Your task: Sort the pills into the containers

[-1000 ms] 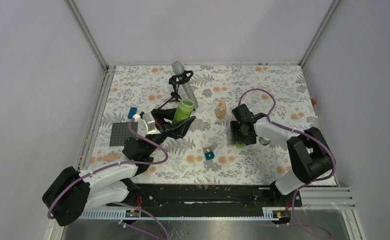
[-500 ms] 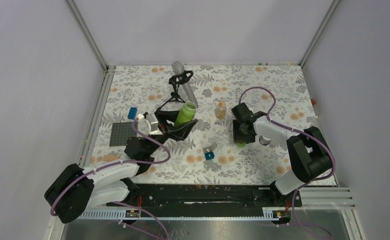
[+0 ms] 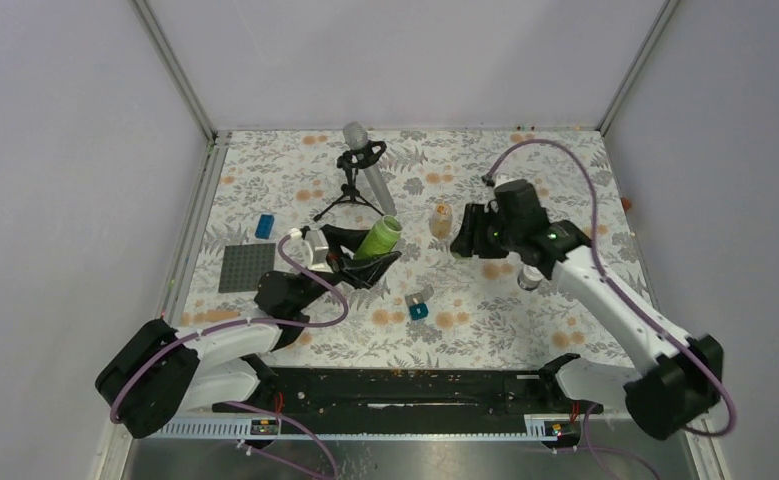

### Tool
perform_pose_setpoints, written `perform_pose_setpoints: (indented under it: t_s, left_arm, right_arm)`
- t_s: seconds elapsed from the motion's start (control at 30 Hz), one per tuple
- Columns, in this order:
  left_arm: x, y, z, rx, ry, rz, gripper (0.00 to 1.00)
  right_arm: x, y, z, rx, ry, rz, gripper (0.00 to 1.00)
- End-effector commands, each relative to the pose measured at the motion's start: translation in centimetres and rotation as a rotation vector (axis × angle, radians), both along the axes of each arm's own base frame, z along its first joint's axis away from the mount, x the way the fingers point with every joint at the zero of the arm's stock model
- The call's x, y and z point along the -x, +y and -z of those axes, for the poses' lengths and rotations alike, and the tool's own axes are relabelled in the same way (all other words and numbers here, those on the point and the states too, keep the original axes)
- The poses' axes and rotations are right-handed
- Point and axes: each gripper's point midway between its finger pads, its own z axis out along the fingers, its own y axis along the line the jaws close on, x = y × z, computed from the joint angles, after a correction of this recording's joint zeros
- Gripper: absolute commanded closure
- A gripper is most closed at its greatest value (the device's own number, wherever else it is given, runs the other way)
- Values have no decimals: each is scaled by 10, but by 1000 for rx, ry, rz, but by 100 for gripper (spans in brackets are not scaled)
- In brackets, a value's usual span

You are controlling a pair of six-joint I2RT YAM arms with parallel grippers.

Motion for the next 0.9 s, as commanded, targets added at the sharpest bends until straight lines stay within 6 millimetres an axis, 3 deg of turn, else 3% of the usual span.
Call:
perform_pose_setpoints:
  t_s: [0.0, 0.13, 0.33, 0.53, 0.87]
  left_arm:
    - [19, -5, -17, 4, -111, 93, 100]
    - [31, -19, -13, -73, -132, 204, 100]
    - [42, -29, -13, -128, -141, 300, 100]
    - [44, -33, -13, -154, -128, 333, 100]
    - [40, -39, -14, -176, -110, 340, 100]
  right_arm:
    - [16, 34, -107, -256, -214, -189, 70]
    - [42, 57, -157, -428, -281, -367, 70]
    - [68, 78, -189, -609, -276, -526, 70]
    - [78, 85, -199, -680, -252, -585, 70]
    - [87, 87, -183, -651, -187, -631, 69]
